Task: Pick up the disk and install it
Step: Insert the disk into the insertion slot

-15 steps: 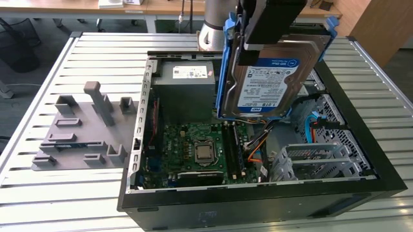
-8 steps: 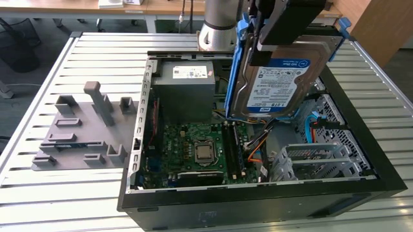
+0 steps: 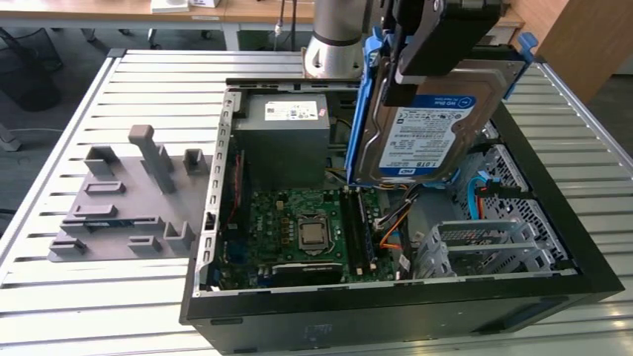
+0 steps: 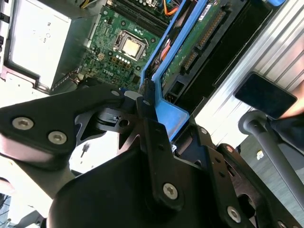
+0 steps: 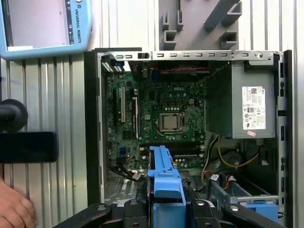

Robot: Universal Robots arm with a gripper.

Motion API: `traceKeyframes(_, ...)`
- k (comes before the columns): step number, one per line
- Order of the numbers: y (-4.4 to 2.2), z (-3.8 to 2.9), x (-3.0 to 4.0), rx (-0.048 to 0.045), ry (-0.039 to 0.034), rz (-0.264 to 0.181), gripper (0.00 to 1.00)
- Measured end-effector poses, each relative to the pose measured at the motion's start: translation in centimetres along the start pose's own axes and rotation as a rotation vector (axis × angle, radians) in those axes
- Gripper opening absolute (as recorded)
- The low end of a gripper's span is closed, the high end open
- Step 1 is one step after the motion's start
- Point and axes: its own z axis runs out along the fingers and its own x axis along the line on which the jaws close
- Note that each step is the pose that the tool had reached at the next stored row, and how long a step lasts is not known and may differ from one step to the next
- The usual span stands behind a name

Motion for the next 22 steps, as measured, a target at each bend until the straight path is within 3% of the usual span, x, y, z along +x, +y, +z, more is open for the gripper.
traceKeyframes(9,-0.08,0.53,0.70,0.0011,-0.0003,-0.004,0.36)
traceKeyframes(17,-1.29,0.89,0.71,0.0014,-0.0003,-0.006,0.36)
traceKeyframes(22,-1.31,1.12,0.82,0.0207,-0.0001,-0.011,0.36)
